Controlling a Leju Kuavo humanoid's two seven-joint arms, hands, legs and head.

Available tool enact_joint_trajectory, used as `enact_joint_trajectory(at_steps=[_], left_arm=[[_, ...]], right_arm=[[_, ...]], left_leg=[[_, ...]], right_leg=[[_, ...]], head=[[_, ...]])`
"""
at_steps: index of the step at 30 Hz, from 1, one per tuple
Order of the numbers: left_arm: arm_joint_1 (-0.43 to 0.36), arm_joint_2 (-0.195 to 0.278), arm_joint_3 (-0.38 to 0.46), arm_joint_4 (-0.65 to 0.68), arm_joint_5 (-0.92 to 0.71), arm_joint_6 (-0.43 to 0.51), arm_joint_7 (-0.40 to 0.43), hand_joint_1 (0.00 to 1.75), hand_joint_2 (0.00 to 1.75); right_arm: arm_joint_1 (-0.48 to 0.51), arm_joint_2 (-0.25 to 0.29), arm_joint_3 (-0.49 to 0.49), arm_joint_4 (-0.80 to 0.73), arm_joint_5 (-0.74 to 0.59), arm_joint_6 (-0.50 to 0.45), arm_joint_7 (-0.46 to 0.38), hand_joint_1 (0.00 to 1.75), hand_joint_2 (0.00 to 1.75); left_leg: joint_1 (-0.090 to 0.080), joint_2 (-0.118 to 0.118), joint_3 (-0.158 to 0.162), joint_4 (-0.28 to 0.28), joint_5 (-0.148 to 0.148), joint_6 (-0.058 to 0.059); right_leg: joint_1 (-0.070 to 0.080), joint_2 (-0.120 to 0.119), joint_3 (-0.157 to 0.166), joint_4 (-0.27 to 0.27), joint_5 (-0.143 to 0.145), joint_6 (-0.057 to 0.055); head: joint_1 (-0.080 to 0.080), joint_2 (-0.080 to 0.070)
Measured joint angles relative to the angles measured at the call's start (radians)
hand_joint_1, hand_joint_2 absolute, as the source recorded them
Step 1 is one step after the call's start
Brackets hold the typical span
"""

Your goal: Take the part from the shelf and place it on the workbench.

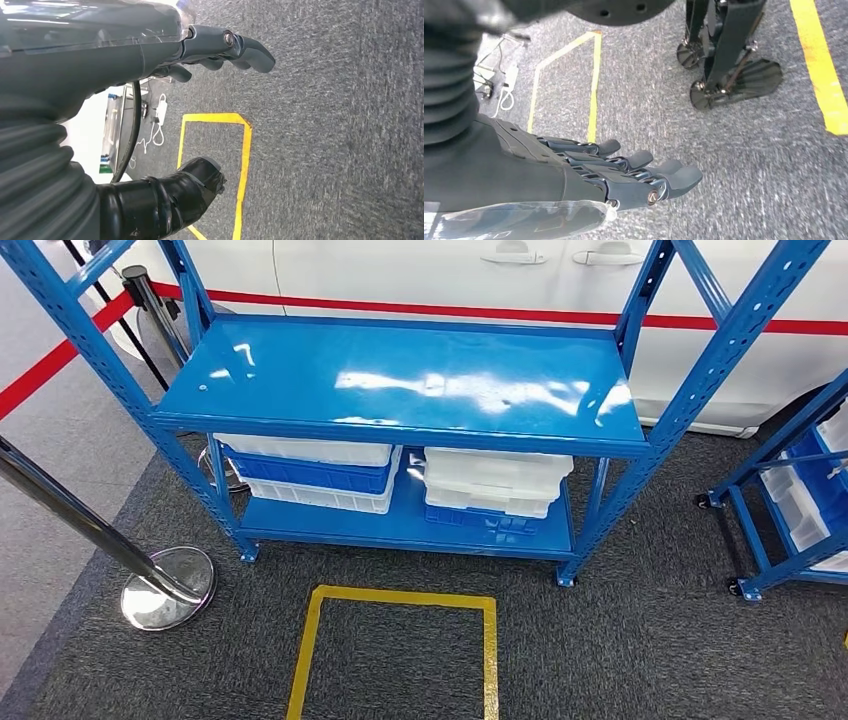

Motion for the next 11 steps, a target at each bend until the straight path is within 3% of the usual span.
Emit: enact_joint_trajectory(at_steps=[5,11], left_arm=[[0.004,0.002,-0.020,0.008,0.018,0.000,0.000,0.00,1.75],[0.019,0.017,-0.135,0.007,0.162,0.009,0.009,0.00,1.75]], right_arm=[[0.003,-0.001,0.000,0.000,0.004,0.004,0.000,0.00,1.75],[0.012,-0.002,0.000,-0.007,0.024,0.007,0.008,0.00,1.75]], left_leg=[[0.000,0.000,0.000,0.000,0.000,-0.001],[-0.001,0.000,0.000,0.001,-0.001,-0.001]], right_leg=[[0.000,0.000,0.000,0.000,0.000,0.000],[-0.001,-0.001,0.001,0.000,0.000,0.000]], head=[[0.000,0.000],[0.000,0.000]])
